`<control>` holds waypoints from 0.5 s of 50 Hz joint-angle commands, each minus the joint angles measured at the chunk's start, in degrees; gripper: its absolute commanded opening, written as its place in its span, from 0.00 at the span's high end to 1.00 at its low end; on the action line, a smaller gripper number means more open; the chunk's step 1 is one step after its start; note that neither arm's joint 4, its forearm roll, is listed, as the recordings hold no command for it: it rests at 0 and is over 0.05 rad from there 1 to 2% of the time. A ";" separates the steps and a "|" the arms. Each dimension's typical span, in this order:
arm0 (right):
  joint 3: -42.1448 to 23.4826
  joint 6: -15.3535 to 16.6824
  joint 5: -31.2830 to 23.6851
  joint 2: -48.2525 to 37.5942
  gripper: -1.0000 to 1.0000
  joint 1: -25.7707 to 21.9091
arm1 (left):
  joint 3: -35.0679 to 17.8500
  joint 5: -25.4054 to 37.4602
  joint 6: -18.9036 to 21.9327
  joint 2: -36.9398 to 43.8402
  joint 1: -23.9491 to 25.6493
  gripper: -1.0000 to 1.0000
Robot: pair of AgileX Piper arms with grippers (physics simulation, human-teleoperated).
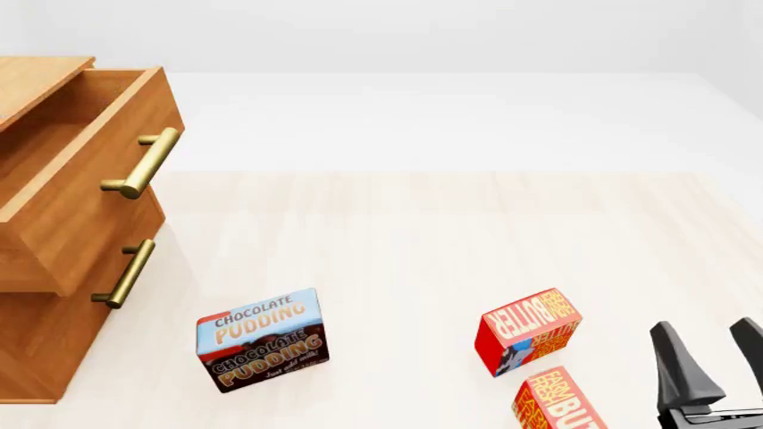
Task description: Put the bowl in the top drawer of the cabinet.
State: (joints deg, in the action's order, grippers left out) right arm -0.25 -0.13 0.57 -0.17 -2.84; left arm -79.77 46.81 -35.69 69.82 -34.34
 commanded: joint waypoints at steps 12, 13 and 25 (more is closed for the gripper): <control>0.00 0.02 0.05 0.02 0.00 0.05 | -0.45 1.05 0.72 -1.38 1.25 0.00; 0.00 0.03 0.06 0.03 0.00 0.06 | -0.78 1.29 1.22 -1.29 1.11 0.00; -0.01 0.03 0.07 0.03 0.00 0.12 | -1.56 2.56 1.50 -2.37 2.71 0.00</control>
State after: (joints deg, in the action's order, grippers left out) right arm -0.25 -0.11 0.61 -0.15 -2.76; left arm -80.91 48.42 -34.52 68.29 -32.74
